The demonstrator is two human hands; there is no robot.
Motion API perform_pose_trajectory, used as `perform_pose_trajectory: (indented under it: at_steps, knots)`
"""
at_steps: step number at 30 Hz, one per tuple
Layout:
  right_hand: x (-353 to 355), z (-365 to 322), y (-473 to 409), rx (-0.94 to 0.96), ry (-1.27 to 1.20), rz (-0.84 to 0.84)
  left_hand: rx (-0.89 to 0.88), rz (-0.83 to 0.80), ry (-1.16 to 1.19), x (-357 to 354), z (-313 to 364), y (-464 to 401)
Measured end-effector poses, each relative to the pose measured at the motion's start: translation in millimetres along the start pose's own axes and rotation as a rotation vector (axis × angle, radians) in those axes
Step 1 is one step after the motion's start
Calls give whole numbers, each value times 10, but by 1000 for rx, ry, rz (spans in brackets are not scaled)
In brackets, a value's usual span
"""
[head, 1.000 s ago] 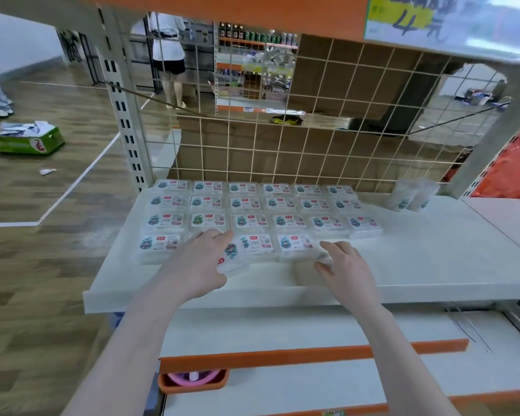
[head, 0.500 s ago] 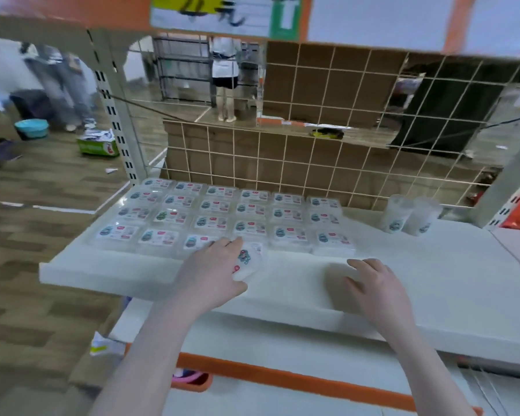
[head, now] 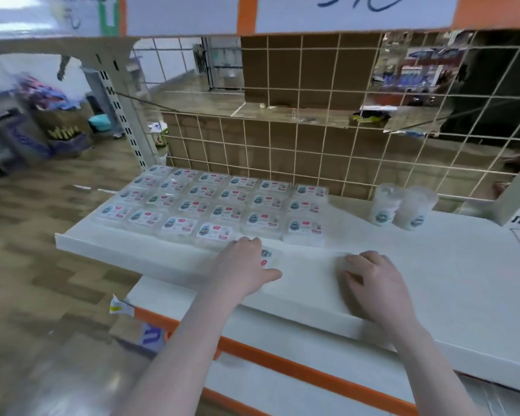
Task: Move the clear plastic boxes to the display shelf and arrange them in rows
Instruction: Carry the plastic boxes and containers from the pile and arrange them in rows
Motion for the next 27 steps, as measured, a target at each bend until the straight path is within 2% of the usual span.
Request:
perform_pose_trajectory:
  at_steps: [3,7,14,19,23,27]
  knots:
    - [-20,-3,-4,45,17,20,27,-28,-26,-82,67,-64]
    - [-44,59,-8,12,-21,34,7,-26,-50,-122,101,-60]
    - [-86,102,-3,-1,-49,47,-322,-64,-3,-30,-22,-44]
    - [-77,96,-2,-11,-61,55,-393,-99,-29,-130,-108,-29]
    - [-61,67,-4,-7,-31,76,-362,-23,-143,-139,-209,2]
    - [-50,10,-8,21,39,102,-208,137,-214,-116,-228,-7]
Point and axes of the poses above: each hand's wrist, its own y-axis away from the middle knuckle, its own x-axis out of the back of the hand, z = x × y, the point moved 7 cm from there along -y, towards the middle knuckle, and after that the axes turned 2 degrees about -z, right-handed, at the moved point
